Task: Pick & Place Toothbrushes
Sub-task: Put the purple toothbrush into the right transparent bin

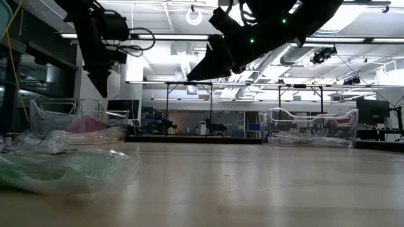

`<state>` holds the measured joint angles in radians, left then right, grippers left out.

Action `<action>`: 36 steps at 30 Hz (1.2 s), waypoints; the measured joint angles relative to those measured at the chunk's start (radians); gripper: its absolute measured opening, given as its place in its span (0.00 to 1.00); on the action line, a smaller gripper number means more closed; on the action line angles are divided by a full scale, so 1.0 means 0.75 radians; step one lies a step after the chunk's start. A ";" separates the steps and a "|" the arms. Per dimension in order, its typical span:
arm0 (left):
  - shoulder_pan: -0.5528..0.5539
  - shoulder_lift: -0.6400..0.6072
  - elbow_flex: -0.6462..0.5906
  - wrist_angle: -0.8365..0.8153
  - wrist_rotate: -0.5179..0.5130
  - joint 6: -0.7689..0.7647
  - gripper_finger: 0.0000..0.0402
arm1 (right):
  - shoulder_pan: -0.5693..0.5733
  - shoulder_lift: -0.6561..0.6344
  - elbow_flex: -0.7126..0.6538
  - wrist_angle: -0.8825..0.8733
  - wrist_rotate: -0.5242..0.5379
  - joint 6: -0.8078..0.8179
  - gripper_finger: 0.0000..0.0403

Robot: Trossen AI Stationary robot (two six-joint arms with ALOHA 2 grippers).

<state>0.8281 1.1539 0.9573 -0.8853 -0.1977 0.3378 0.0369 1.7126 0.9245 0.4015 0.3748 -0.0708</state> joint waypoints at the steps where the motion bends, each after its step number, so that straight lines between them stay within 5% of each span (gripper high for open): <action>1: -0.012 -0.022 0.000 -0.008 0.007 0.001 0.32 | 0.001 0.000 0.000 0.000 0.000 0.000 0.58; 10: -0.312 -0.212 -0.003 -0.107 0.009 0.006 0.32 | 0.003 0.000 0.000 -0.016 -0.022 0.025 0.58; 23: -0.882 -0.216 -0.004 -0.189 0.008 0.067 0.32 | 0.050 -0.012 0.000 -0.125 -0.010 0.023 0.58; 36: -1.121 -0.214 -0.086 -0.074 -0.034 0.066 0.32 | 0.124 -0.190 0.000 -0.531 -0.014 0.215 0.58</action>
<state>-0.0128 0.9934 0.8932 -0.9405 -0.2235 0.3876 0.1296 1.5703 0.9245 0.0034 0.3645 0.0902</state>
